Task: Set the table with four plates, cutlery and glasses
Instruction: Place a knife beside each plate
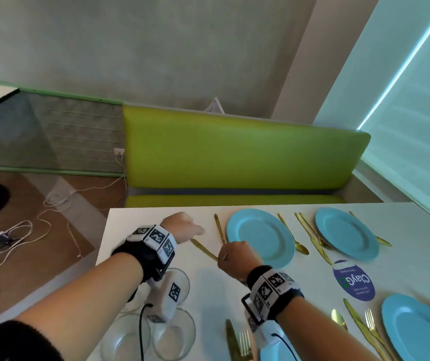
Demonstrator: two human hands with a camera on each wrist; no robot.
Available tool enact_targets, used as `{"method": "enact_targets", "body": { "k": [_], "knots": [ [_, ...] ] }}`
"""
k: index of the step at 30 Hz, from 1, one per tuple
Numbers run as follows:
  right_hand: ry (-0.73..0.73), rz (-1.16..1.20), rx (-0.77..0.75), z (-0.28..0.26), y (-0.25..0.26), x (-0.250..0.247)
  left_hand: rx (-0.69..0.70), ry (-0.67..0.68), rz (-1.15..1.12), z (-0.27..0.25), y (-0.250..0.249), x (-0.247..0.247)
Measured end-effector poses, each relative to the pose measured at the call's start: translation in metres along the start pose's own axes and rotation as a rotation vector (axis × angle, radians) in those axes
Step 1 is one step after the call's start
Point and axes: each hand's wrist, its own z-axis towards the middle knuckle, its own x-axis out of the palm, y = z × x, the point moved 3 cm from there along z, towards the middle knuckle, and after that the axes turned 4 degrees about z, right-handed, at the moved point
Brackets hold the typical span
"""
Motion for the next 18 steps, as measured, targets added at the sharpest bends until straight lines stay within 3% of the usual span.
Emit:
{"method": "enact_targets", "body": {
  "k": [6,13,18],
  "knots": [
    [0.116,-0.038,0.193,0.077,-0.005,0.035,-0.103,-0.137,-0.205,0.035,0.019,-0.016],
    [0.043,0.129,0.403,0.121,-0.009,0.038,-0.103,-0.249,-0.291,0.064,0.028,-0.022],
    [0.006,0.229,0.479,0.137,-0.016,0.045,-0.121,-0.235,-0.354,0.078,0.033,-0.018]
  ]
}}
